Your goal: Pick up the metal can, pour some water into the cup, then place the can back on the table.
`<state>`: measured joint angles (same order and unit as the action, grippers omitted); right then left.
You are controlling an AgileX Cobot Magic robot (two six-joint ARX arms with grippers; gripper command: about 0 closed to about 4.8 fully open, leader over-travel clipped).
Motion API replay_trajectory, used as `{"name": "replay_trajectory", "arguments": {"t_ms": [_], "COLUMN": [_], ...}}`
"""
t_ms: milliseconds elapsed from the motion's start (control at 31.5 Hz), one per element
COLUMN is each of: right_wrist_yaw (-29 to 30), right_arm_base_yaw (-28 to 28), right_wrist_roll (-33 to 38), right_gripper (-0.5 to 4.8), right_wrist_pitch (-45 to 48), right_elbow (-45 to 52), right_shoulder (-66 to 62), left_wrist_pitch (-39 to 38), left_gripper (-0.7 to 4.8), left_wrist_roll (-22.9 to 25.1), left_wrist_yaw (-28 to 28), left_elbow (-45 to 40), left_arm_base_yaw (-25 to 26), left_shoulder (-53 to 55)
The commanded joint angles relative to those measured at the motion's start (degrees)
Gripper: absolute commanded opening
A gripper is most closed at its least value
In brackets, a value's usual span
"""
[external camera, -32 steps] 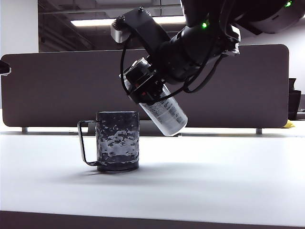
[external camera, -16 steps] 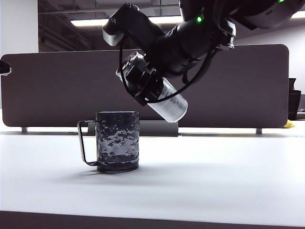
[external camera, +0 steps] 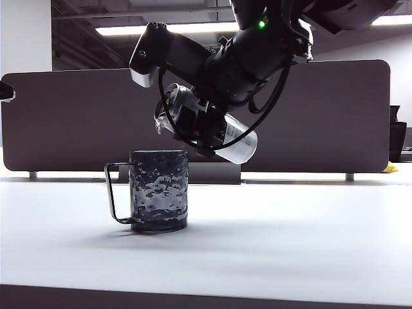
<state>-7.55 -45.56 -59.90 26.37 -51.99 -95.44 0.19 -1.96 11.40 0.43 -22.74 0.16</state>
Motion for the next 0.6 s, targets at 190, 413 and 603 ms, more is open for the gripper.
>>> {"name": "replay_trajectory", "arguments": {"t_ms": [190,413,603], "right_wrist_yaw": [-1.8,-3.2,-3.3], "right_arm_base_yaw": [0.0,0.0,0.0], "right_wrist_roll": [-4.9,-7.9,-8.6], "right_gripper": [2.6,2.6,2.6], "right_wrist_pitch": [2.5,2.5,2.6], "right_elbow": [-0.5,-0.5,-0.5], "right_shoulder": [0.4,0.4,0.4], "left_wrist_pitch": [0.7,0.7,0.7], "left_gripper": [-0.05,-0.05,-0.05], "left_wrist_roll": [0.0,0.0,0.0], "left_wrist_yaw": [0.2,0.2,0.2], "left_elbow": [0.1,0.1,0.1], "left_arm_base_yaw": [0.0,0.0,0.0], "left_shoulder": [0.1,0.1,0.1]}}
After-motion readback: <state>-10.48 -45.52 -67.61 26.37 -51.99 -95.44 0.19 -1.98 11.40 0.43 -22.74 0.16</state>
